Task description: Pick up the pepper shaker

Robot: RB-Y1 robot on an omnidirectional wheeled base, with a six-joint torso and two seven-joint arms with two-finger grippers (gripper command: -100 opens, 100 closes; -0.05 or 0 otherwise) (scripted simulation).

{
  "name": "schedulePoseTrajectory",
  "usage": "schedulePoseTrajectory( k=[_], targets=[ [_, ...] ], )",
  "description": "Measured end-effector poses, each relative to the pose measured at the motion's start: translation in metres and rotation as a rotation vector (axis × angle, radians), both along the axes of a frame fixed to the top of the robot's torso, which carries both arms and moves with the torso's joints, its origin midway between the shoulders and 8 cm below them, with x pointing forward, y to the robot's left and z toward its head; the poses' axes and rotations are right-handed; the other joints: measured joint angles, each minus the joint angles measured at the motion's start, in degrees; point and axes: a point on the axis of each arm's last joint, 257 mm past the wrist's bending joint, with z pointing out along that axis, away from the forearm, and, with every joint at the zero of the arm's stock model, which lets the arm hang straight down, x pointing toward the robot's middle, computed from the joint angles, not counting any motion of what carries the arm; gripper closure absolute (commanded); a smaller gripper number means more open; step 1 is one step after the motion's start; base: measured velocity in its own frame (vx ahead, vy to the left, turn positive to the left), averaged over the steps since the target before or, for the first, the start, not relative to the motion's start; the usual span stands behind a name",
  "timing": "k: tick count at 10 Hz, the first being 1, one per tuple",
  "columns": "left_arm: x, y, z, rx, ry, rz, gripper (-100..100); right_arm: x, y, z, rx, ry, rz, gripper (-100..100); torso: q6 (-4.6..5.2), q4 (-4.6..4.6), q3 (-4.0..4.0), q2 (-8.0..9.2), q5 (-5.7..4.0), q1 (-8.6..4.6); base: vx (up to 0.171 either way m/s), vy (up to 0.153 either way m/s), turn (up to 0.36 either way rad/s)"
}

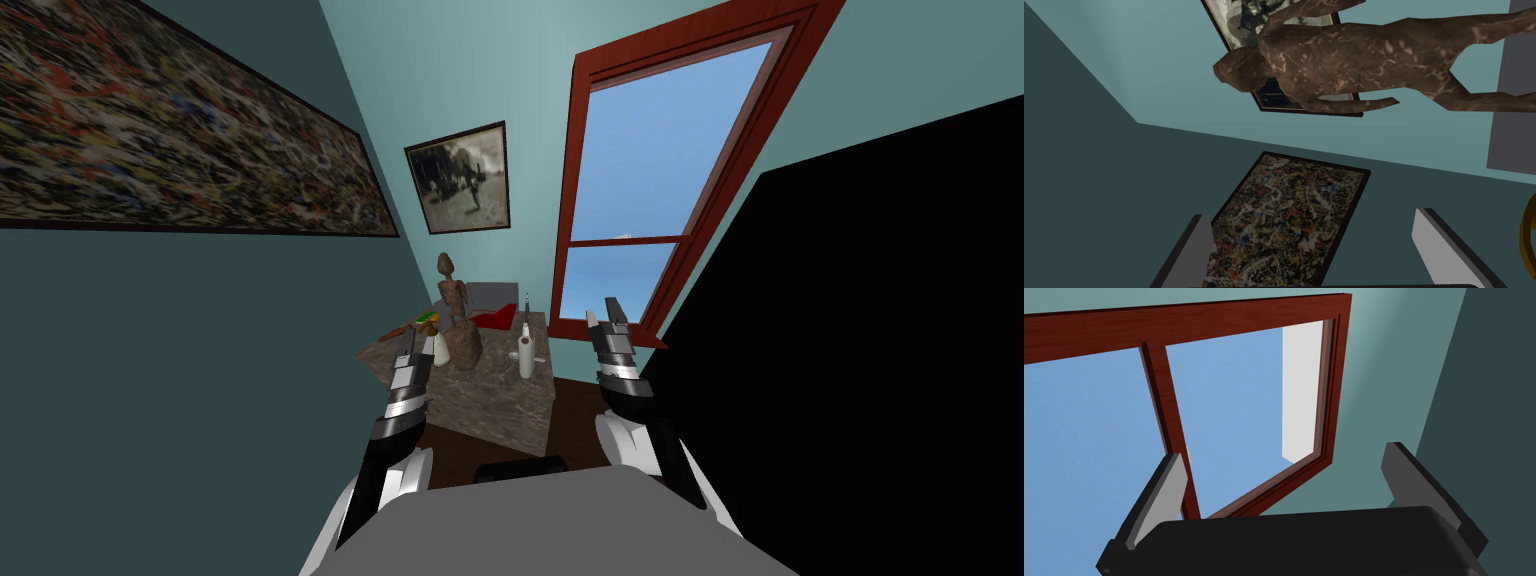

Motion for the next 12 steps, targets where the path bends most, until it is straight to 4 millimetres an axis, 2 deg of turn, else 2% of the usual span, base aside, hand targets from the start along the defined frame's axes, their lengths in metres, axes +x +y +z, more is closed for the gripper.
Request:
schedulePoseTrajectory(
  k=[5,10,12],
  targets=[
    [0.000,0.000,0.000,0.000,0.000,0.000,0,0.006,0.026,-0.020,-0.015,0.044,0.131,-100,0.00,0.03,0.08,0.14,0.02,0.09,-0.030,0.023,0.012],
    [0.000,0.000,0.000,0.000,0.000,0.000,0,0.013,0.052,-0.055,-0.002,0.118,0.274,-100,0.00,0.02,0.06,0.09,0.02,0.06,-0.024,0.020,0.036],
    [0.000,0.000,0.000,0.000,0.000,0.000,0,0.016,0.064,-0.077,0.014,0.165,0.339,-100,-0.01,0.02,0.06,0.11,0.01,0.07,-0.028,0.019,0.061]
  ],
)
